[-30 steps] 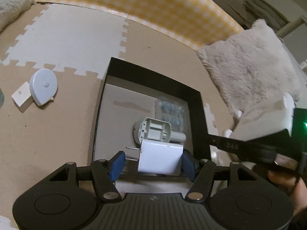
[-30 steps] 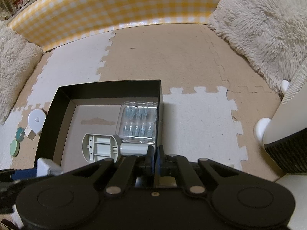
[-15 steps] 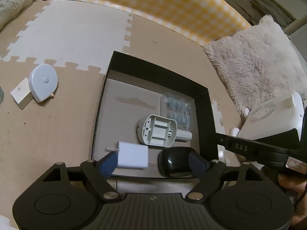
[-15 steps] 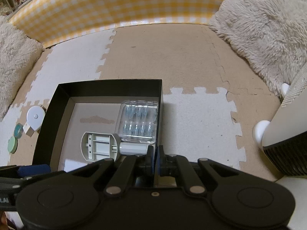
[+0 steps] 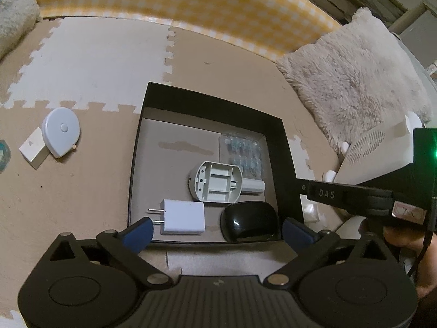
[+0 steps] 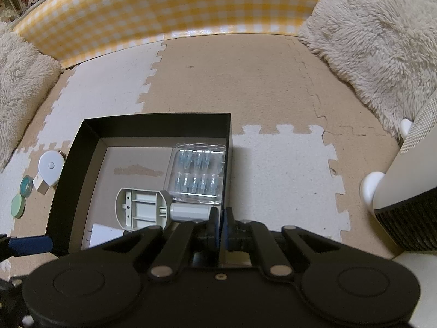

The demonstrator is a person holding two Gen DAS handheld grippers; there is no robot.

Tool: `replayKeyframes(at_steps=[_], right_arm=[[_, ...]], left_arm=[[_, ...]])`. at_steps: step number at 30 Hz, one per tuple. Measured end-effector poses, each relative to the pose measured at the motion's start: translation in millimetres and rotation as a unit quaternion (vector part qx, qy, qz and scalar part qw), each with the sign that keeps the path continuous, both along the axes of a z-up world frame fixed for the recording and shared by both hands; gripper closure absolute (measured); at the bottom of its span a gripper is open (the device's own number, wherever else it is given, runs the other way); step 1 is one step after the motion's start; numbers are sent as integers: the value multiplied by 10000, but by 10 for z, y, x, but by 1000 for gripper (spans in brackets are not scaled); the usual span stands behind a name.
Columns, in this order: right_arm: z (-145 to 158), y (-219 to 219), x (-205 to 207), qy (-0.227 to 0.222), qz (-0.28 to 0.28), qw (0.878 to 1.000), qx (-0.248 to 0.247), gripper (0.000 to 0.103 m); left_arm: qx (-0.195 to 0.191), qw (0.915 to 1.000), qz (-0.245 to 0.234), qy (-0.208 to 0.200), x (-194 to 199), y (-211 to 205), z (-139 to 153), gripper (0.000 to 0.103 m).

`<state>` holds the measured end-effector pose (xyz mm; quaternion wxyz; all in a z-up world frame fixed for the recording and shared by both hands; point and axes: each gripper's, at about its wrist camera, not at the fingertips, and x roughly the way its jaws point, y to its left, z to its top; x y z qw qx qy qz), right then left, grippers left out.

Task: Organize rigid objects
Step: 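Move left gripper to the white tape-measure disc and grasp it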

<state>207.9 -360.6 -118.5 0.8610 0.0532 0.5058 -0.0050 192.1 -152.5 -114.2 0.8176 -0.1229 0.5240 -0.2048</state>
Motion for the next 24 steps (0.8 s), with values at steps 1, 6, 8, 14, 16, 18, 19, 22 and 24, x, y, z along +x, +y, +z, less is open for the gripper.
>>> replayKeyframes(at_steps=[1, 6, 8, 14, 16, 18, 19, 22, 24], right_arm=[[0, 0, 0, 0, 0, 10000, -1, 99], [0, 2, -1, -3, -3, 10000, 8, 99], [3, 4, -2, -4, -8, 10000, 20, 99], [14, 10, 1, 1, -5, 10000, 40, 99], [12, 8, -4, -3, -12, 10000, 53, 99], [7, 2, -8, -7, -19, 10000, 71, 99], [7, 7, -6, -8, -21, 10000, 75, 99], [5, -2, -10, -11, -20, 10000, 82, 99], [3, -11, -11, -12, -26, 9999, 98, 99]], left_arm=[[6, 10000, -6, 6, -2, -2, 3, 1], [14, 9999, -74, -82, -46, 22, 29, 0], [41, 9996, -127, -247, -78, 33, 81, 0], [91, 9957, -132, -912, -121, 135, 333, 0], [106, 9933, -63, -1149, -114, 207, 423, 0], [185, 9897, 25, -1420, -90, 284, 498, 0], [259, 9877, 84, -1539, -76, 320, 526, 0], [433, 9828, 322, -1765, 4, 457, 586, 0], [435, 9811, 511, -1817, 72, 563, 595, 0]])
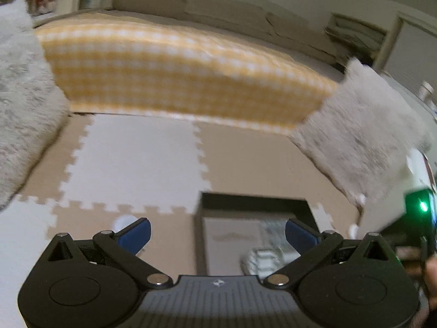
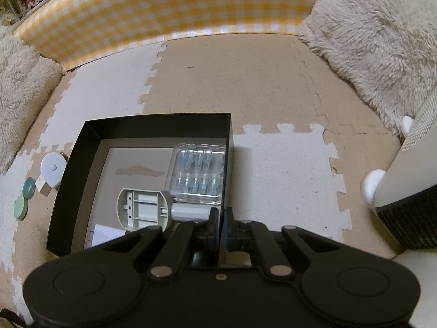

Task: Organize rigid objects
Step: 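Move left gripper to the white tape-measure disc and grasp it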

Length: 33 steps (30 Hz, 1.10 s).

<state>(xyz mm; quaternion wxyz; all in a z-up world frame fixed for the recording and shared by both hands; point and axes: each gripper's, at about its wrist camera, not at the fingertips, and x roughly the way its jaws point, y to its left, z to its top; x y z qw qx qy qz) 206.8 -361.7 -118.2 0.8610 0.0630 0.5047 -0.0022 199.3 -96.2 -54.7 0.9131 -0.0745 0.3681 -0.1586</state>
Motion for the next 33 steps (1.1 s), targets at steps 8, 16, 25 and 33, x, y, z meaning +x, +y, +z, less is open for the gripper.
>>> replayKeyframes(at_steps=[8, 16, 25, 33], right_arm=[[1, -2, -4, -2, 1, 10000, -9, 99], [0, -1, -6, -3, -1, 10000, -2, 99], [-2, 3, -6, -4, -3, 10000, 6, 99], [-3, -3, -8, -5, 0, 10000, 4, 99]], left_arm=[[168, 9979, 629, -22, 292, 352, -142, 0], [958, 9939, 532, 77, 425, 406, -570, 0], [989, 9948, 142, 211, 508, 437, -905, 14], [328, 9985, 21, 431, 581, 520, -1104, 35]])
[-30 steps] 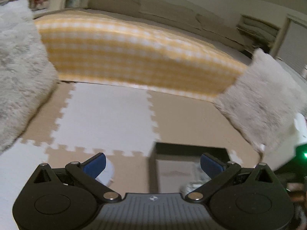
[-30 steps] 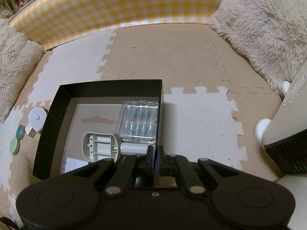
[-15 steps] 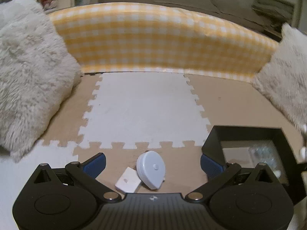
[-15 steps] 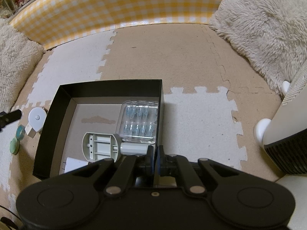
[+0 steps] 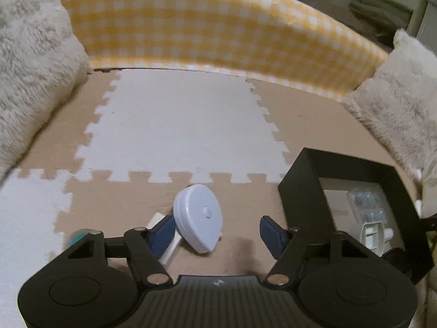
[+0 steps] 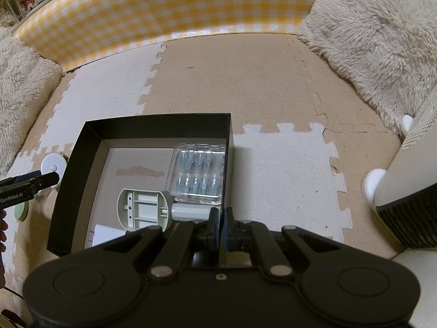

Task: Organize rigid objects
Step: 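Move left gripper to the white tape-measure disc and grasp it, then carry the tape-measure disc into the tray and open the left gripper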

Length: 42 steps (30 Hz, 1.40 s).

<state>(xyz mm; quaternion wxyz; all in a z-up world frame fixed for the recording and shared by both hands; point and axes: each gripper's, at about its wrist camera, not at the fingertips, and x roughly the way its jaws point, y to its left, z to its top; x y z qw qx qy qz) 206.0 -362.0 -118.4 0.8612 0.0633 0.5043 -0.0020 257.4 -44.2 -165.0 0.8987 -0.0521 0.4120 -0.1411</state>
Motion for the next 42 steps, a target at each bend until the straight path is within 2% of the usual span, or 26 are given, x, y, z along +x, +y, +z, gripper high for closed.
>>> replayKeyframes(at_steps=[2, 4, 8, 12, 17, 21, 25, 28, 30, 32, 33, 36, 42], right_arm=[[0, 0, -1, -1, 4, 10000, -6, 99], [0, 1, -1, -1, 1, 10000, -1, 99], [0, 0, -2, -1, 2, 10000, -3, 99], [0, 0, -1, 0, 3, 10000, -6, 99], [-2, 4, -1, -7, 19, 10000, -35, 99], [-4, 5, 0, -7, 23, 10000, -45, 99], [-3, 4, 0, -6, 26, 10000, -48, 99], [-5, 2, 2, 0, 30, 10000, -55, 99], [-8, 3, 6, 10, 41, 10000, -71, 98], [-12, 6, 7, 18, 48, 10000, -81, 98], [-12, 4, 8, 21, 48, 10000, -82, 98], [-13, 5, 8, 18, 50, 9999, -87, 98], [-19, 8, 8, 22, 53, 9999, -95, 98]], left_arm=[[-260, 9996, -140, -39, 11, 10, -35, 35], [-333, 9992, -226, -24, 24, -20, -61, 34], [-3, 9995, -308, -93, 15, -115, -85, 33], [512, 9970, -422, -393, -8, -199, -52, 33], [610, 9961, -473, -433, 25, -237, -94, 33], [865, 9936, -516, -519, 46, -300, -135, 34], [804, 9951, -287, -508, 97, -273, -136, 35], [945, 9944, -179, -429, 127, -246, -177, 36], [1058, 9933, -189, -415, 127, -246, -193, 36], [945, 9946, -179, -386, 125, -235, -194, 36], [858, 9955, -208, -356, 130, -234, -197, 42], [915, 9947, -285, -367, 125, -267, -213, 49], [954, 9937, -405, -429, 118, -323, -224, 49]])
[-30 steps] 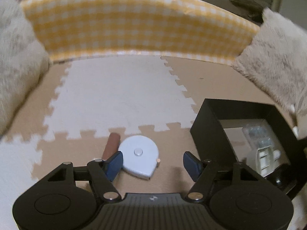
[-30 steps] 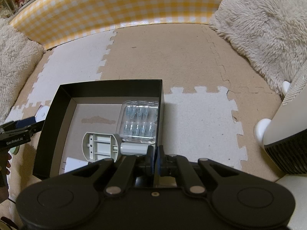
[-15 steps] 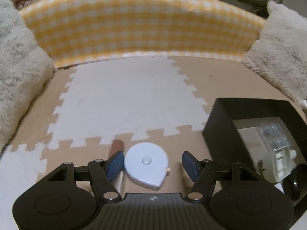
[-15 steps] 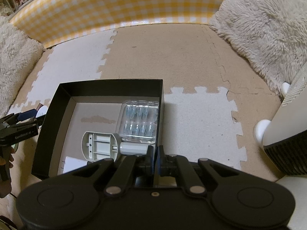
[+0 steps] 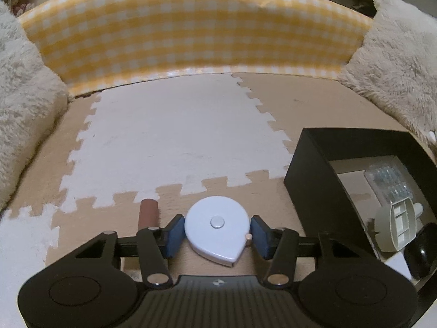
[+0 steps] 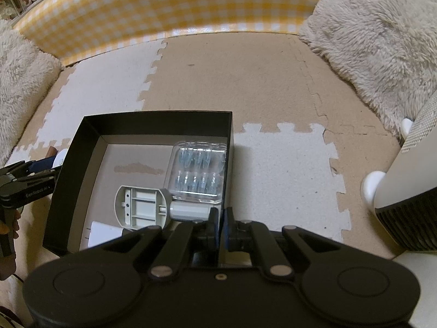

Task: Organize rigid objects
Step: 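Carry the tape-measure disc into the tray and open the left gripper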

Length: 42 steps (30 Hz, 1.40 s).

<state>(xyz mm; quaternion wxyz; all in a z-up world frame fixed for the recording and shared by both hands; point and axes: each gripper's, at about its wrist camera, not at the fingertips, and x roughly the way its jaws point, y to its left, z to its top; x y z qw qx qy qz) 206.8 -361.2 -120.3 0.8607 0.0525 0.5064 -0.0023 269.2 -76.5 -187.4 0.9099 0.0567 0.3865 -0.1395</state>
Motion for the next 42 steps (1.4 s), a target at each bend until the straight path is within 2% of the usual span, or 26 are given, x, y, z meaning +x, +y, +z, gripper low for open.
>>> replayKeyframes(at_steps=[7, 10, 14, 17, 23, 27, 33, 37, 42], right_arm=[[-5, 2, -1, -3, 7, 10000, -7, 98], [-5, 3, 2, -2, 6, 10000, -8, 98], [-4, 5, 2, -2, 9, 10000, -12, 98], [-5, 3, 2, -4, 8, 10000, -12, 98], [-5, 6, 1, -3, 6, 10000, -10, 98], [-5, 7, 1, -3, 9, 10000, -13, 98], [-2, 8, 4, -6, 8, 10000, 4, 98], [-3, 7, 4, -7, 7, 10000, 3, 98], [0, 11, 2, -8, 13, 10000, -7, 98]], left_arm=[[85, 9999, 118, 90, 50, -33, -12, 50], [-147, 9996, 253, -51, 34, 13, 100, 50], [-682, 9964, 412, -305, 4, 70, 329, 50], [-952, 9941, 290, -430, -49, 28, 497, 50], [-1092, 9931, -254, -330, -255, -206, 689, 50], [-992, 9926, -656, -246, -390, -388, 699, 50], [-506, 9917, -1171, -131, -551, -662, 606, 50], [-190, 9906, -1332, -249, -625, -746, 564, 50], [-123, 9893, -1429, -282, -641, -768, 546, 50]])
